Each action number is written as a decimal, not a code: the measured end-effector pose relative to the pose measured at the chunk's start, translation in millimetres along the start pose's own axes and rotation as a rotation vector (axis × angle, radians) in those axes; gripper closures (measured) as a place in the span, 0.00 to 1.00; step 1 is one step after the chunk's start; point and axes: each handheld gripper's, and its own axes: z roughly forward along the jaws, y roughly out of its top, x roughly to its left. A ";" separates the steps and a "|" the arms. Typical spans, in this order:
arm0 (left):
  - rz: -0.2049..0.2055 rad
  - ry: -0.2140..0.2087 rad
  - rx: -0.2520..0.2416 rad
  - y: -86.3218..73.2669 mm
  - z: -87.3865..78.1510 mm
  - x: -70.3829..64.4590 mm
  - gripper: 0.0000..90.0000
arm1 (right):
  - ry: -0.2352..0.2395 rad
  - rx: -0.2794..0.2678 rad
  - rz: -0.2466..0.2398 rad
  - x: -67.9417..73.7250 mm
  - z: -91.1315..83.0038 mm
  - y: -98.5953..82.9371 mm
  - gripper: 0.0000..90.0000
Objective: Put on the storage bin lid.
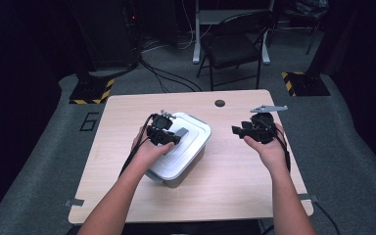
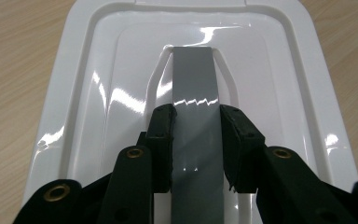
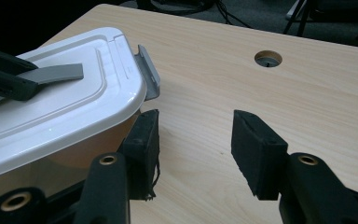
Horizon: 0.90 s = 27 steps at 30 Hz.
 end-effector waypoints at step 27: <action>0.003 -0.043 -0.006 -1.0 2.9 11.6 0.74 | -0.002 0.007 0.000 -0.5 2.9 -1.1 0.57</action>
